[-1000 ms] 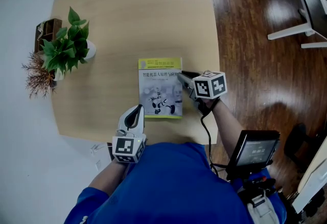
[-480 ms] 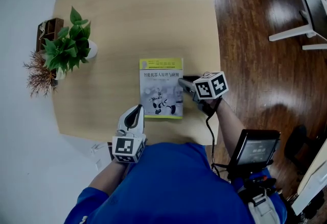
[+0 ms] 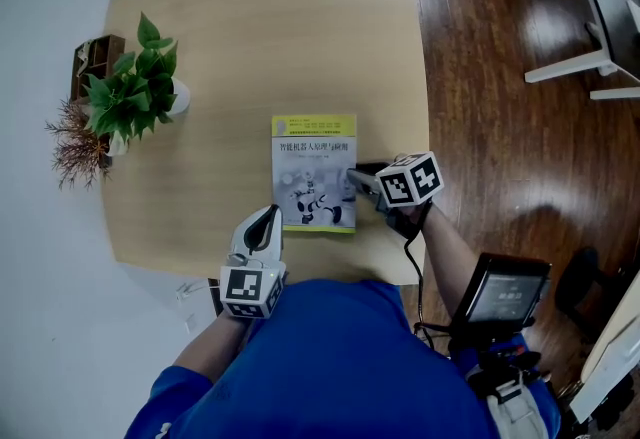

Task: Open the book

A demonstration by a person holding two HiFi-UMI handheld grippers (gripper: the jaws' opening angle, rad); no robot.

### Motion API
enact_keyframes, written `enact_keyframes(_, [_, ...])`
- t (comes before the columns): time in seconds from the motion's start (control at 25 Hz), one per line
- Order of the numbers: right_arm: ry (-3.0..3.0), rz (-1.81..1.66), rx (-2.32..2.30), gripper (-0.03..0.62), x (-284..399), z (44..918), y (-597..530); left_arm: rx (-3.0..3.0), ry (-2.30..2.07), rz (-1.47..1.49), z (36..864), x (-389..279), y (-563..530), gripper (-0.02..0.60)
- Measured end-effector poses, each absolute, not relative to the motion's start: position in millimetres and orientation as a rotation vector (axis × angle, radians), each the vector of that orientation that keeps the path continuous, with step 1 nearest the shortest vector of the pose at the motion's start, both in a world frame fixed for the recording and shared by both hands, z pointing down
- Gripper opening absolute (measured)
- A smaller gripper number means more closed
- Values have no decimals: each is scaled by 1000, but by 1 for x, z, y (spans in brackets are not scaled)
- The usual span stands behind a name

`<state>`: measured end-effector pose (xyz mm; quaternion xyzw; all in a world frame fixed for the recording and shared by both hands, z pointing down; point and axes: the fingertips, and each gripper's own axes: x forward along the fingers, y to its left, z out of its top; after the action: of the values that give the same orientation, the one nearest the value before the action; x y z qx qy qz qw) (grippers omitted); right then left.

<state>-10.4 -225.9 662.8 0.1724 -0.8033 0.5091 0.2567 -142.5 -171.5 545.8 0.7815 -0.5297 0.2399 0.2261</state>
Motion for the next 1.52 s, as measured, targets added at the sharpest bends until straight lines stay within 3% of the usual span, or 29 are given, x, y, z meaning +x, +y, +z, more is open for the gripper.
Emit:
enact_keyframes(0.96, [-2311,1383,497,15,-34,578,-217,2158,-1546,611,519,-146,-155,6])
enact_keyframes(1.52, [-2366,1352,653,15,-83,529,-215,2202,-1562,496,505,-189,-150,6])
